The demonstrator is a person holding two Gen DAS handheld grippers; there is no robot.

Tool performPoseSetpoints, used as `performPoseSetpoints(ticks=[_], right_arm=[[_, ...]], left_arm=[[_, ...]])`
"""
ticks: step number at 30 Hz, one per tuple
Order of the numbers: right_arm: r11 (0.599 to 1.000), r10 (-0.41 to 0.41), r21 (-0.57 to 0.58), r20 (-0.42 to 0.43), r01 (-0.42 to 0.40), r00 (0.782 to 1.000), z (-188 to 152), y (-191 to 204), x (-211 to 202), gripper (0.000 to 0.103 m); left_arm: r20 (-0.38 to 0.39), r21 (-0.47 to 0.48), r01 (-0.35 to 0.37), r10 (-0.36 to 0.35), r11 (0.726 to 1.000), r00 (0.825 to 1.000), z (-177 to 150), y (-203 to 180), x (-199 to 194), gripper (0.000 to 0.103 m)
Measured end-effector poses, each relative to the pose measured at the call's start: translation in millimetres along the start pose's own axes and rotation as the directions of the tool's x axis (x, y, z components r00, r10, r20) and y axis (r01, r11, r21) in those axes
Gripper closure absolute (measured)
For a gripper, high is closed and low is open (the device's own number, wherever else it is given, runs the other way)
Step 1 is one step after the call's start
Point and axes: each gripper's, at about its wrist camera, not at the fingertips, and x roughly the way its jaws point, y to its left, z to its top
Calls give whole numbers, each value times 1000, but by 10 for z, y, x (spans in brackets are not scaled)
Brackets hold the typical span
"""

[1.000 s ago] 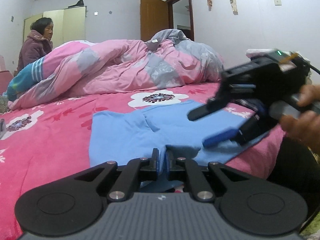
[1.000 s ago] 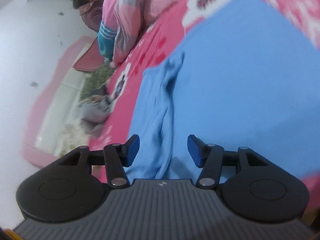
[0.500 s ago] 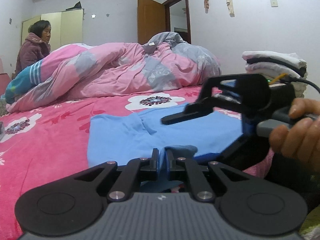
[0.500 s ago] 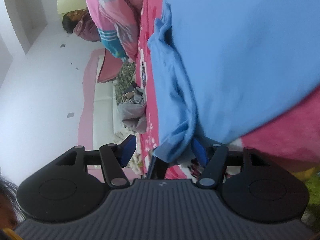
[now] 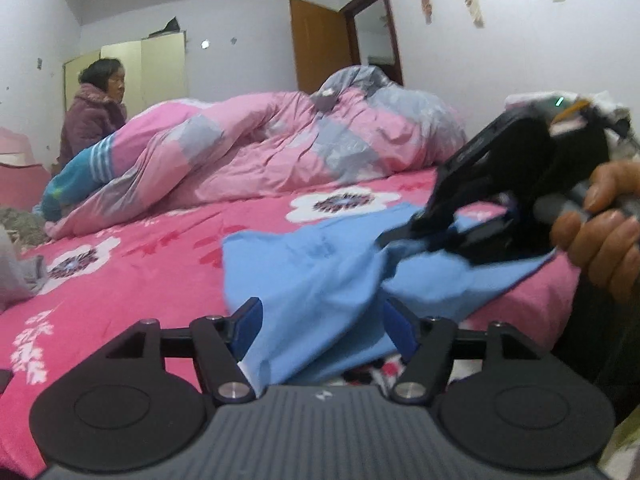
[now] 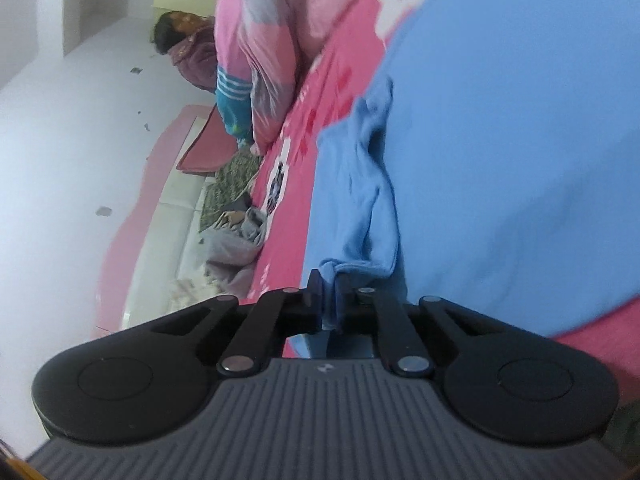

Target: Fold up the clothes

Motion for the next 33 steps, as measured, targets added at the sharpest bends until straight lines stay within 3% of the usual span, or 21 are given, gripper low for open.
performPoseSetpoints(ticks=[8, 23, 33], right_arm=[[994, -50, -95, 95, 59, 994, 109, -3, -268, 100], [984, -114, -99, 280, 147, 953, 310, -323, -964, 100], [975, -162, -92, 324, 201, 932, 350, -582, -1284, 100]], left_arm=[[-70, -18, -54, 53, 998, 996, 31, 41, 83, 35], [-114, 68, -21, 29, 997, 993, 81, -241, 238, 35], [-136, 108, -9, 24, 994, 990, 127, -384, 347, 35]])
